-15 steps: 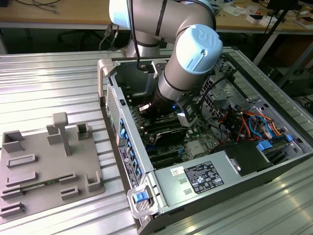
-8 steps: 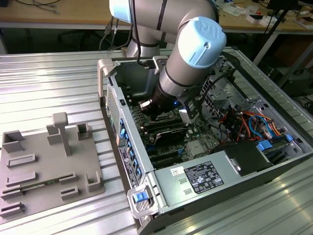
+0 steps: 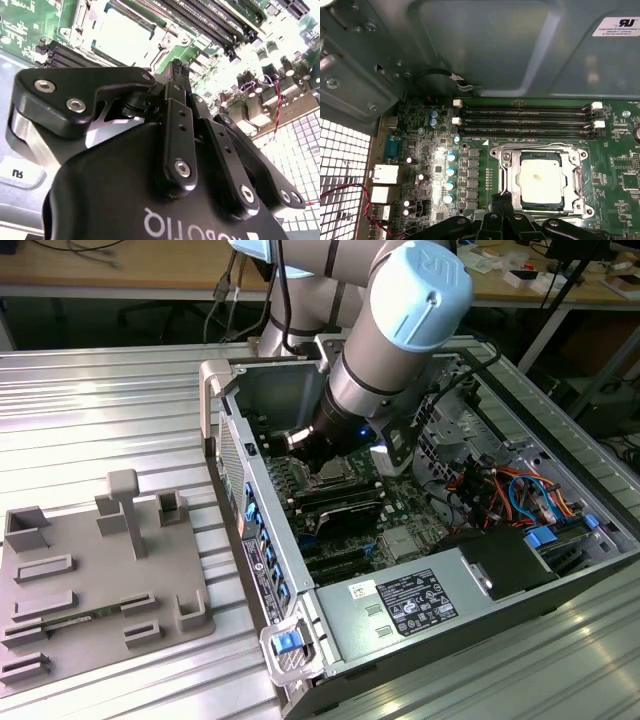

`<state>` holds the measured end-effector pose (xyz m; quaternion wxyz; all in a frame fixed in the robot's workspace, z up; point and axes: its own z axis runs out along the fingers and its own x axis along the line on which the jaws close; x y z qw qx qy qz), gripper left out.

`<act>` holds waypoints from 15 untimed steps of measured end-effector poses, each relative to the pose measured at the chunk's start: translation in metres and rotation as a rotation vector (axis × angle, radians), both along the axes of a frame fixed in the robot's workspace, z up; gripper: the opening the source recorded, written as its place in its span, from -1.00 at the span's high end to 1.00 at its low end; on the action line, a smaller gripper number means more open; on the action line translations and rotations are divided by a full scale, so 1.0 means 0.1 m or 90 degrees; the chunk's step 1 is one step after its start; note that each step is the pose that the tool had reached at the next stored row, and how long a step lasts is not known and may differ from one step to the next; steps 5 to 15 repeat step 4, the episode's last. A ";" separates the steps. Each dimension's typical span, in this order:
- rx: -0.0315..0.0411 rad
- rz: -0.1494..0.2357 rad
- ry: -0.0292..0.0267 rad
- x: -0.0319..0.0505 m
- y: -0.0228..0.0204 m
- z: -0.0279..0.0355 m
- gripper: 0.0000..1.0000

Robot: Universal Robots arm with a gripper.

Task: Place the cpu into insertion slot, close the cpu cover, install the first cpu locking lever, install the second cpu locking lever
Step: 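Install the second cpu locking lever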

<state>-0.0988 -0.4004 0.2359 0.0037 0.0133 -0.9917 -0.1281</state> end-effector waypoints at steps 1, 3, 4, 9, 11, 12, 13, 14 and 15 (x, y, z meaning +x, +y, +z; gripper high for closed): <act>-0.0001 0.000 0.0000 0.000 0.003 0.000 0.79; -0.0001 0.000 0.0001 -0.001 0.007 0.001 0.79; 0.0000 0.000 0.0000 0.000 0.008 0.000 0.79; 0.0000 0.000 0.0000 0.000 0.008 0.000 0.79; 0.0000 0.000 0.0000 0.000 0.008 0.000 0.79; 0.0000 0.000 0.0000 0.000 0.008 0.000 0.79; 0.0000 0.000 0.0000 0.000 0.008 0.000 0.79; 0.0000 0.000 0.0000 0.000 0.008 0.000 0.79; 0.0000 0.000 0.0000 0.000 0.008 0.000 0.79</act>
